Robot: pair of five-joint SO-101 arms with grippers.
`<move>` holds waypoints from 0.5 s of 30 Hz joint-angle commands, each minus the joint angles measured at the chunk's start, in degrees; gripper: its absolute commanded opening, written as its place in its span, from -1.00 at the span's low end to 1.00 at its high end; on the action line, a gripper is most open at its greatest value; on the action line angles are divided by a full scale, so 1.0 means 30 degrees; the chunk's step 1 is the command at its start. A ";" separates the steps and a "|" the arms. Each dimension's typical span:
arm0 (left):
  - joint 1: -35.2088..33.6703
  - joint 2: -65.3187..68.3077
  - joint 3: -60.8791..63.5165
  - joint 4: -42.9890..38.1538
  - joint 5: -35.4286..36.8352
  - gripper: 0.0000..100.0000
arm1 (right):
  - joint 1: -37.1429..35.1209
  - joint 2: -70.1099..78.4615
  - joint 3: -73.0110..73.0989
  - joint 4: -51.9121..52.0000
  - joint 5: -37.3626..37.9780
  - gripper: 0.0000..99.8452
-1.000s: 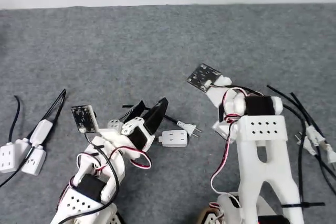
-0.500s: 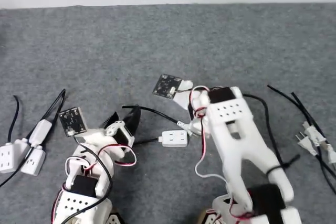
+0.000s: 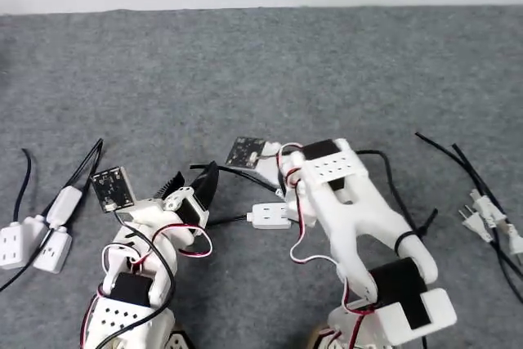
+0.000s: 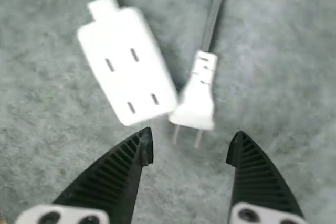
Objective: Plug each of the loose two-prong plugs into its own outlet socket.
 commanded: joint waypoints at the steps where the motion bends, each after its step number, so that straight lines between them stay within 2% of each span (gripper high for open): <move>1: -0.0088 -0.0117 -0.0161 -0.0557 -0.0117 -0.53 | -0.0161 -0.0132 0.0029 -0.0073 0.0029 -0.55; 12: -0.0088 -0.0117 -0.0161 -0.0557 -0.0117 -0.53 | 0.0864 -0.0103 0.1377 -0.1656 0.0293 -0.56; 15: -0.0088 -0.0117 -0.0161 -0.0557 -0.0117 -0.53 | 0.0864 0.0337 0.1436 -0.1890 0.1055 -0.69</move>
